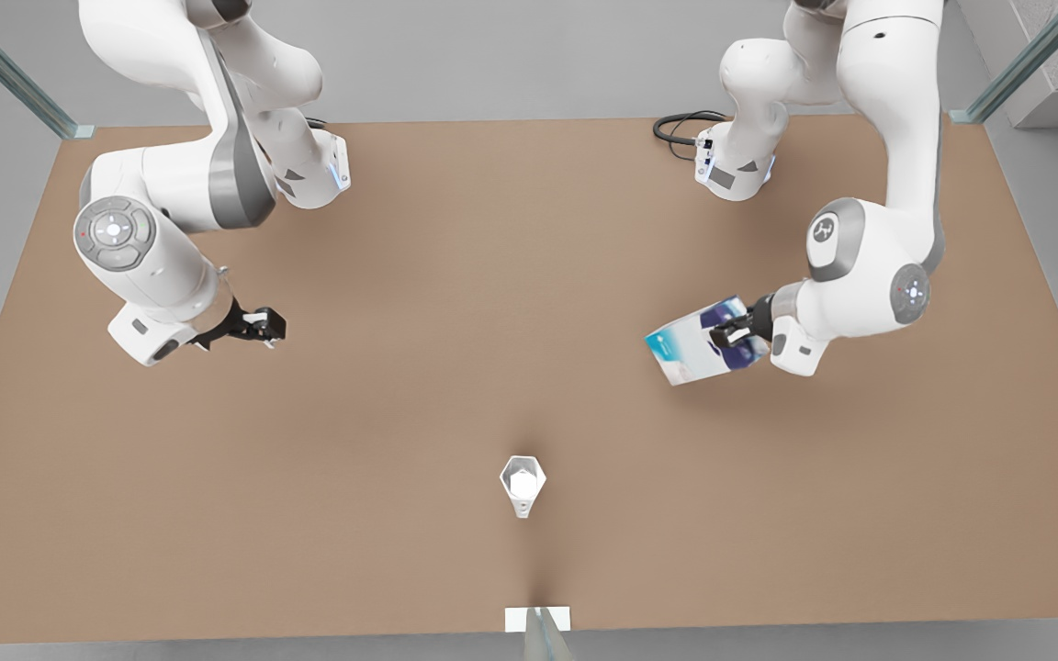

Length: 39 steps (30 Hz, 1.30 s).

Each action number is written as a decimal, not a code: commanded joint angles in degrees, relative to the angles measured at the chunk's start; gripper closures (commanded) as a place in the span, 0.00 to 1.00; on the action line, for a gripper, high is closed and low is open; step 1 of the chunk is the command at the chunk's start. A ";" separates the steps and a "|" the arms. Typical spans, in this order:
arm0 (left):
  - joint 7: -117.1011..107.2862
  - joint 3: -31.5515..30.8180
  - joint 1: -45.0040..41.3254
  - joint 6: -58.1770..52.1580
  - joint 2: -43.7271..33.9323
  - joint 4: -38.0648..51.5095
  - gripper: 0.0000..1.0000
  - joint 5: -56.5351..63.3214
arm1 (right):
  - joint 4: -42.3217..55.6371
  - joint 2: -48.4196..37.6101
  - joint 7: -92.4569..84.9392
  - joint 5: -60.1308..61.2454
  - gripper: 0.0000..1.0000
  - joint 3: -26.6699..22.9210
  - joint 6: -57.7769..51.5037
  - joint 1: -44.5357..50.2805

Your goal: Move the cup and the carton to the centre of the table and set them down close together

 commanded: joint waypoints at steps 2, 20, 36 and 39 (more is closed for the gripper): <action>-8.10 -1.91 -1.28 -1.53 -0.01 0.67 0.55 24.57 | 0.00 0.04 0.00 0.00 0.00 0.00 0.00 0.09; -62.86 -5.52 -23.78 9.54 16.33 16.14 0.54 9.54 | 0.00 -0.05 0.00 0.09 0.00 0.00 0.00 0.09; -68.05 2.39 -35.12 12.62 25.48 24.14 0.00 9.89 | 0.00 0.12 0.00 0.09 0.00 0.00 0.26 0.18; -67.96 2.39 -35.03 12.53 25.39 24.14 0.00 9.80 | 0.00 0.12 0.00 0.18 0.00 0.00 0.09 0.18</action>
